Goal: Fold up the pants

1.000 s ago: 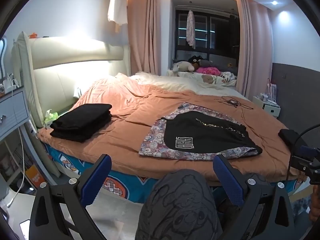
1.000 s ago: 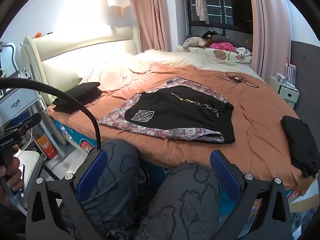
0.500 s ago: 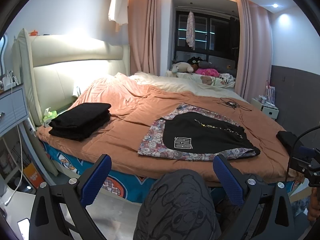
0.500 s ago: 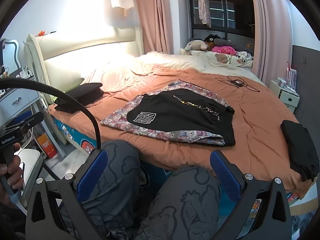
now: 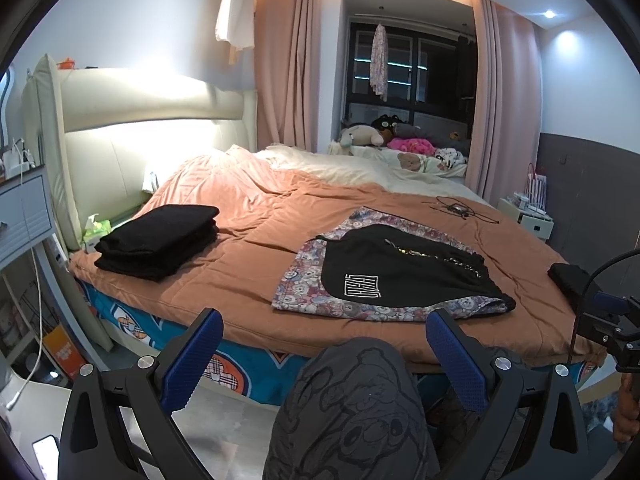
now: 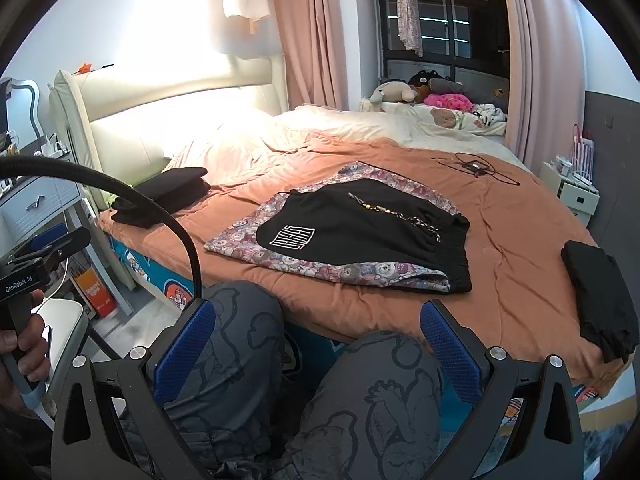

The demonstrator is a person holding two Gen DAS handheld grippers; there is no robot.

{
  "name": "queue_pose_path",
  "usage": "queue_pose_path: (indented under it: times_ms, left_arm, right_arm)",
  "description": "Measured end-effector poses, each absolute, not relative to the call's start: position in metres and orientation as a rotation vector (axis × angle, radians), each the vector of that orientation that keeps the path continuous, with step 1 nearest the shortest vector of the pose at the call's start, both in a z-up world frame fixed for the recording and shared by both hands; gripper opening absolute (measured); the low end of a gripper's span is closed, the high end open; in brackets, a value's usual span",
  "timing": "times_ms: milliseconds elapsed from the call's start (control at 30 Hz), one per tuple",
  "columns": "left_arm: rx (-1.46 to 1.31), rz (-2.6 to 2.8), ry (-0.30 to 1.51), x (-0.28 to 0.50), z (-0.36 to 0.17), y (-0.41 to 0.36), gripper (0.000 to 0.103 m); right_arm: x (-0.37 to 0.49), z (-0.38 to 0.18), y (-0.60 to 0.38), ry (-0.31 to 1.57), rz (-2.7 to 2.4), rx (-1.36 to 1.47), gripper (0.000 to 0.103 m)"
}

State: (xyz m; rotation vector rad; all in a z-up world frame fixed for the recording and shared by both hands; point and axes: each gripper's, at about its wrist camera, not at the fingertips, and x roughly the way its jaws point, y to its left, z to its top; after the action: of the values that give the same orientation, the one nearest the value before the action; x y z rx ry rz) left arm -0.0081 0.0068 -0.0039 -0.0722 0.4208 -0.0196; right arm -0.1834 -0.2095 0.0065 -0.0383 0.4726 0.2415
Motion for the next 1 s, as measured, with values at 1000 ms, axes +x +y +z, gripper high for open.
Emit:
queue_pose_path:
  times_ms: [1000]
  left_arm:
    - [-0.069,0.000,0.423,-0.0111,-0.0009,0.0060,0.103]
  right_arm:
    - [-0.1841,0.0072,-0.2114,0.459,0.230,-0.033,0.103]
